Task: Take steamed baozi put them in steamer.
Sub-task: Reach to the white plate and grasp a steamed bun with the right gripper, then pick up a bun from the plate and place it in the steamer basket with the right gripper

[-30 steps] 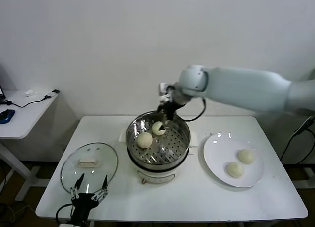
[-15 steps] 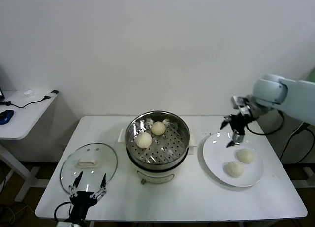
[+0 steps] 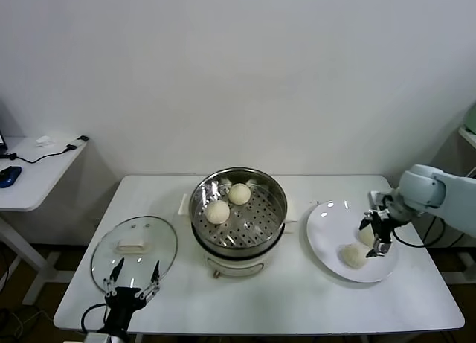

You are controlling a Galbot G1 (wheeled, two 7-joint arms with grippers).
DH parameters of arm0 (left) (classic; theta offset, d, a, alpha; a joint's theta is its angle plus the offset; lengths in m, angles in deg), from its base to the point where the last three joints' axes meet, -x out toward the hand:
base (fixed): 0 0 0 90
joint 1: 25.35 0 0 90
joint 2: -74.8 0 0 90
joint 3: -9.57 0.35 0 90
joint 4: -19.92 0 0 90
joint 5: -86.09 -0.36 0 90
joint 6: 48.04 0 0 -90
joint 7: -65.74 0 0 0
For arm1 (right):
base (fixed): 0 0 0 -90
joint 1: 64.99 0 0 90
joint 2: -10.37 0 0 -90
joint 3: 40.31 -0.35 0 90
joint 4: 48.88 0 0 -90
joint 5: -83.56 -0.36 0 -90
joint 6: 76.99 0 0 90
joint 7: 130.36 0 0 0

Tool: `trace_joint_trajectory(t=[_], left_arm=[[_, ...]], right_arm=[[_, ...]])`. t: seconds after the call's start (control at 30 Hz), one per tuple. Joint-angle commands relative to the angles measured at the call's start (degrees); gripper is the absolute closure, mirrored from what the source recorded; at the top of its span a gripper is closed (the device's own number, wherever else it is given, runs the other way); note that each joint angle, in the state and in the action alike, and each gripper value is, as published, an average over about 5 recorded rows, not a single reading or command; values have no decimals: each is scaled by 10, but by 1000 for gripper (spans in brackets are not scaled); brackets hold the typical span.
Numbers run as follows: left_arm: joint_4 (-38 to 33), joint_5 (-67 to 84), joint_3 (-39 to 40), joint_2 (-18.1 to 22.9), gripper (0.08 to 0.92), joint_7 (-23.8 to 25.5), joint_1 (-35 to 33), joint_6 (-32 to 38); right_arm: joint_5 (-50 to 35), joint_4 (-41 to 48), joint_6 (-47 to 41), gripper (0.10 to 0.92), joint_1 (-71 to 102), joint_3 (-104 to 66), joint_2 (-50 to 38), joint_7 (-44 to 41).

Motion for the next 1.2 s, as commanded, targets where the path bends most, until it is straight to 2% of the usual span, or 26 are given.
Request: trace_joint_trajectory(t=[0.03, 0.5, 0.8, 1.03, 1.2], left_arm=[[3, -1, -3, -2, 177, 0, 0, -1], [0, -2, -4, 0, 177, -2, -3, 1], [-7, -10, 2, 4, 177, -2, -8, 1], [-10, -15, 8, 3, 177, -1, -10, 2], [-8, -16, 8, -1, 177, -1, -11, 3]], right_arm=[[38, 29, -28, 203, 146, -102, 10, 34], [36, 43, -39, 215, 162, -134, 31, 49], [37, 23, -28, 420, 130, -134, 16, 29], [54, 37, 63, 445, -24, -92, 21, -57], [17, 47, 157, 445, -212, -45, 93, -121]])
